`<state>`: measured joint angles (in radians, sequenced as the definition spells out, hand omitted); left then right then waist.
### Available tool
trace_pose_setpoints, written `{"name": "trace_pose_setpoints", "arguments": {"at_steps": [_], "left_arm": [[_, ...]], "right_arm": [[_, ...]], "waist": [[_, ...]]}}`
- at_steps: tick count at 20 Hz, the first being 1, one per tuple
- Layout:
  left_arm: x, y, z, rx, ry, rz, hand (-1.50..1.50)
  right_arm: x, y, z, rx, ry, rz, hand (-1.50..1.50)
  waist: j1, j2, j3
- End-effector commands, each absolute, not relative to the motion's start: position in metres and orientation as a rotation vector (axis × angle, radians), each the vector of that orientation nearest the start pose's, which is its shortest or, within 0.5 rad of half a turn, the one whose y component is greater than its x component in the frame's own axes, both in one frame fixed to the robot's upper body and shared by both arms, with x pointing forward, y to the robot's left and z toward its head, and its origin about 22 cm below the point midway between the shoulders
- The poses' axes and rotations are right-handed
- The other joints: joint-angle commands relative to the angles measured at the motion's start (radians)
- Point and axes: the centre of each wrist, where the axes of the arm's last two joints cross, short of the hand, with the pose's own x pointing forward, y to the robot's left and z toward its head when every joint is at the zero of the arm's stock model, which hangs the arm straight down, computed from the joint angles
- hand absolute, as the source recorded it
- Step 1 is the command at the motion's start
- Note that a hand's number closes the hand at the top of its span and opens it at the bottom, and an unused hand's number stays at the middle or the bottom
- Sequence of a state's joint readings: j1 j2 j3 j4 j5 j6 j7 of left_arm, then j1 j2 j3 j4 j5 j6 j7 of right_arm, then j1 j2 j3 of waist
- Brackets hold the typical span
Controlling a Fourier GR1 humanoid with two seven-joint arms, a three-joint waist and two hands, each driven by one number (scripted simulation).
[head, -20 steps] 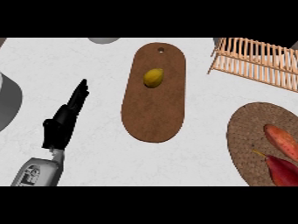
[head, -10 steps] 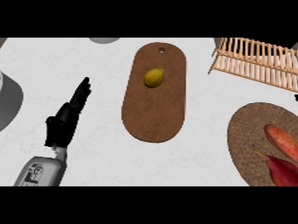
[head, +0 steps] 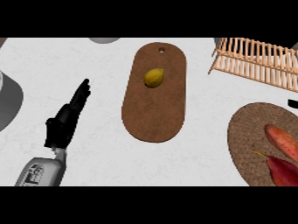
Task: Pick the sweet potato from the placemat and place it in the tiered shelf
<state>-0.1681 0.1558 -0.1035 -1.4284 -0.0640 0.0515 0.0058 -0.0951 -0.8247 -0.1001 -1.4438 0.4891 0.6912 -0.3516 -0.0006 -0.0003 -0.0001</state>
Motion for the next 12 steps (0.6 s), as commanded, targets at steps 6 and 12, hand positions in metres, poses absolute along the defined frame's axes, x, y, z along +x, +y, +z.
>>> {"name": "trace_pose_setpoints", "arguments": {"at_steps": [6,12], "left_arm": [[0.282,0.234,0.008,0.104,-1.578,-0.26,0.0],[0.274,0.225,0.016,0.116,-1.588,-0.258,0.0]], "right_arm": [[0.272,-0.422,0.096,-0.39,-1.152,1.378,-1.5],[0.259,-0.429,0.089,-0.394,-1.141,1.37,-1.5]], "waist": [[0.004,0.001,0.0],[0.001,0.0,0.0]]}}
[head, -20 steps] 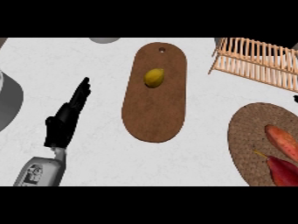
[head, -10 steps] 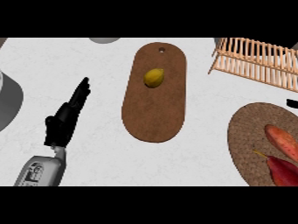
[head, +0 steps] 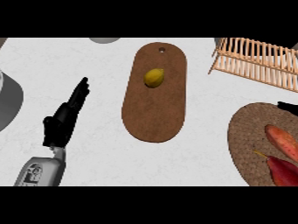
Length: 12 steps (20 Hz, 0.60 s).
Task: Pick the sweet potato from the placemat and place it in the tiered shelf
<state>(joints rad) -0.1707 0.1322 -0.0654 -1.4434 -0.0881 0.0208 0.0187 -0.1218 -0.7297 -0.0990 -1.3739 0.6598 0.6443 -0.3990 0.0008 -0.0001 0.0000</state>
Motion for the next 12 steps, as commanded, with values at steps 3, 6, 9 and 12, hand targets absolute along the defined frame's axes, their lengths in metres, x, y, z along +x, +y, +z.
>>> {"name": "trace_pose_setpoints", "arguments": {"at_steps": [3,6,9,12], "left_arm": [[0.271,0.205,0.011,0.11,-1.568,-0.253,0.0],[0.284,0.224,0.006,0.089,-1.56,-0.241,0.0],[0.258,0.205,0.016,0.107,-1.579,-0.252,0.0],[0.276,0.227,0.014,0.102,-1.56,-0.26,0.0]], "right_arm": [[0.276,-0.429,0.079,-0.396,-1.137,1.351,-1.5],[0.284,-0.415,0.069,-0.382,-1.132,1.36,-1.5],[0.267,-0.432,0.073,-0.363,-1.129,1.368,-1.5],[0.283,-0.426,0.071,-0.366,-1.117,1.362,-1.5]], "waist": [[0.003,0.001,0.0],[0.001,0.001,0.0],[0.001,-0.001,0.0],[0.001,0.0,0.0]]}}
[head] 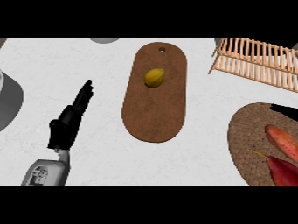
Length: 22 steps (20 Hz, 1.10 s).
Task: Pick the sweet potato from the placemat and place it in the tiered shelf
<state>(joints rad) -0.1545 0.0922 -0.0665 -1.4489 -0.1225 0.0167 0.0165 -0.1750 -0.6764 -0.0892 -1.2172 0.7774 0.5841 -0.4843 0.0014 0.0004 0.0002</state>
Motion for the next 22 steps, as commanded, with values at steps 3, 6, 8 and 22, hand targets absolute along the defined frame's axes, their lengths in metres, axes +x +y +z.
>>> {"name": "trace_pose_setpoints", "arguments": {"at_steps": [3,6,8,22], "left_arm": [[0.293,0.237,0.012,0.141,-1.579,-0.242,0.0],[0.27,0.224,0.011,0.115,-1.586,-0.27,0.0],[0.275,0.23,0.015,0.095,-1.577,-0.257,0.0],[0.283,0.215,0.004,0.099,-1.558,-0.265,0.0]], "right_arm": [[0.277,-0.41,0.046,-0.358,-1.097,1.4,-1.5],[0.281,-0.406,0.043,-0.361,-1.097,1.429,1.5],[0.259,-0.416,0.028,-0.36,-1.062,1.521,1.5],[0.284,-0.346,0.04,-0.524,-1.194,1.243,1.5]], "waist": [[-0.001,0.0,0.0],[0.003,-0.001,0.0],[0.002,-0.001,0.0],[-0.007,-0.006,-0.004]]}}
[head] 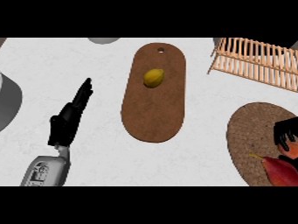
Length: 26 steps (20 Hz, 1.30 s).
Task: Pick the sweet potato from the placemat and place it in the tiered shelf
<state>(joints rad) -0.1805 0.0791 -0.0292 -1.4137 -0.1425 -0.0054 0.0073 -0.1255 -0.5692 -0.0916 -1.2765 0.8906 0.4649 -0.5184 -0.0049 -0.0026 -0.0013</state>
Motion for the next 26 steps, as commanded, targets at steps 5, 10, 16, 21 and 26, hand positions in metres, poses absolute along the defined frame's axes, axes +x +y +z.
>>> {"name": "trace_pose_setpoints", "arguments": {"at_steps": [5,10,16,21,26], "left_arm": [[0.288,0.228,0.017,0.115,-1.589,-0.273,0.0],[0.291,0.213,0.017,0.081,-1.58,-0.276,0.0],[0.286,0.217,0.013,0.081,-1.568,-0.282,0.0],[0.28,0.217,0.002,0.11,-1.563,-0.263,0.0],[0.282,0.222,0.0,0.119,-1.563,-0.255,0.0]], "right_arm": [[0.295,-0.288,0.016,-0.708,-1.103,0.863,1.5],[0.316,-0.219,0.058,-0.753,-1.273,0.496,1.5],[0.314,-0.142,0.14,-0.864,-1.418,0.276,1.5],[0.295,-0.098,0.196,-1.047,-1.406,0.141,1.5],[0.278,-0.071,0.244,-1.227,-1.392,0.112,1.5]], "waist": [[0.009,-0.011,-0.006],[0.026,-0.01,0.001],[0.041,-0.012,-0.002],[0.014,-0.008,-0.002],[0.006,-0.005,-0.001]]}}
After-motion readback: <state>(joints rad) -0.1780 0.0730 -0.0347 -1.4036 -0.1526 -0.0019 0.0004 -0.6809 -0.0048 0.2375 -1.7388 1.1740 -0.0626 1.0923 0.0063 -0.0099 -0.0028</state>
